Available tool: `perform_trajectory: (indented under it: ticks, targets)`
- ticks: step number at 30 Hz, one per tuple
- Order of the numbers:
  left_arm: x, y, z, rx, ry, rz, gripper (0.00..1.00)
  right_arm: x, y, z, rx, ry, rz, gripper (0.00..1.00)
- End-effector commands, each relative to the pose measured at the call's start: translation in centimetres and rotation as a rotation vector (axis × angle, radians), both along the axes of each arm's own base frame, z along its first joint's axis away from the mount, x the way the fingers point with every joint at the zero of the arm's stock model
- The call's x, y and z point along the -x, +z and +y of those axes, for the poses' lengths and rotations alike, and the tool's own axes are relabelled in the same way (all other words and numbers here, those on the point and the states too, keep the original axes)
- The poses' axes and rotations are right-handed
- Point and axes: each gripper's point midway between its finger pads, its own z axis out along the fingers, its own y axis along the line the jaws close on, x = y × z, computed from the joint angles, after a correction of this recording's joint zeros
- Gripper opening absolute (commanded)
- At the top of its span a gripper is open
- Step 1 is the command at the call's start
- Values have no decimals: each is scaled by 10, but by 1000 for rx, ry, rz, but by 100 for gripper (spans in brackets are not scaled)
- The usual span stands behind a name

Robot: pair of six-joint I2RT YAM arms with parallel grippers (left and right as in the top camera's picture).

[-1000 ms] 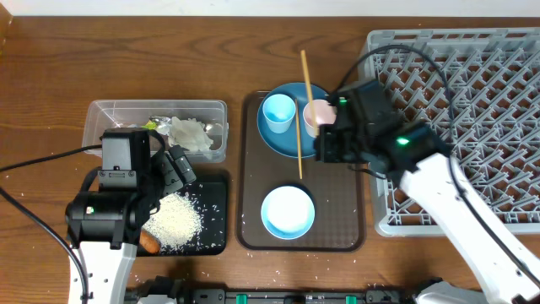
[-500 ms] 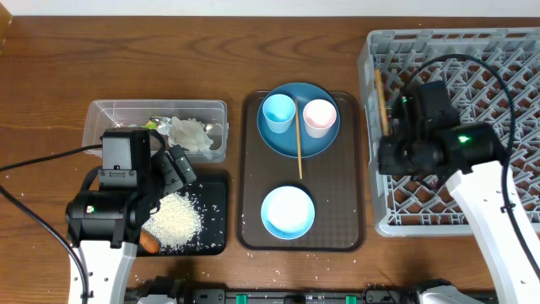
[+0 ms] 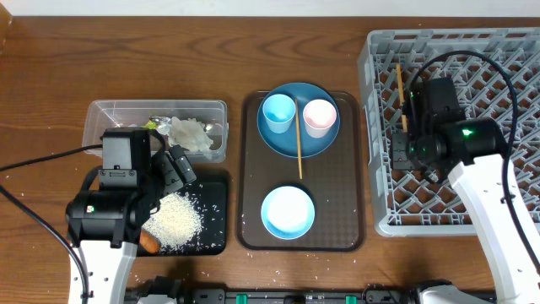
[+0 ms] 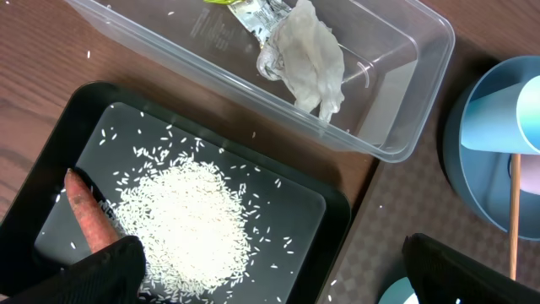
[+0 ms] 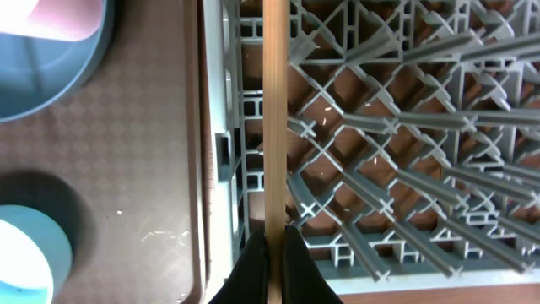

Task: Sort waste into correct bins and load items into the dishwasher rack
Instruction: 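Lift the chopstick and carry it right into the gray dish rack, then insert the chopstick upright in the rack and open the right gripper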

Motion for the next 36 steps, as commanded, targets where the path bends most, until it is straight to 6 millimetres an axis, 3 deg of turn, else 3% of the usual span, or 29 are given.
perform_trajectory:
  ticks: [1, 15, 22, 30, 33, 36]
  targets:
    - [-1, 4, 0, 1, -5, -8, 100, -2, -9, -5, 40, 41, 23, 1]
    - [-1, 4, 0, 1, -5, -8, 100, -7, -40, -4, 56, 42, 128, 4]
    - [-1, 4, 0, 1, -5, -8, 100, -6, -48, -4, 61, 42, 160, 19]
    - [-1, 4, 0, 1, -5, -8, 100, -6, -49, -1, 39, 15, 160, 29]
    - [-1, 4, 0, 1, -5, -8, 100, -4, -50, 11, -40, -13, 170, 38]
    - [-1, 4, 0, 1, -5, -8, 100, 0, -49, 32, -161, -2, 192, 40]
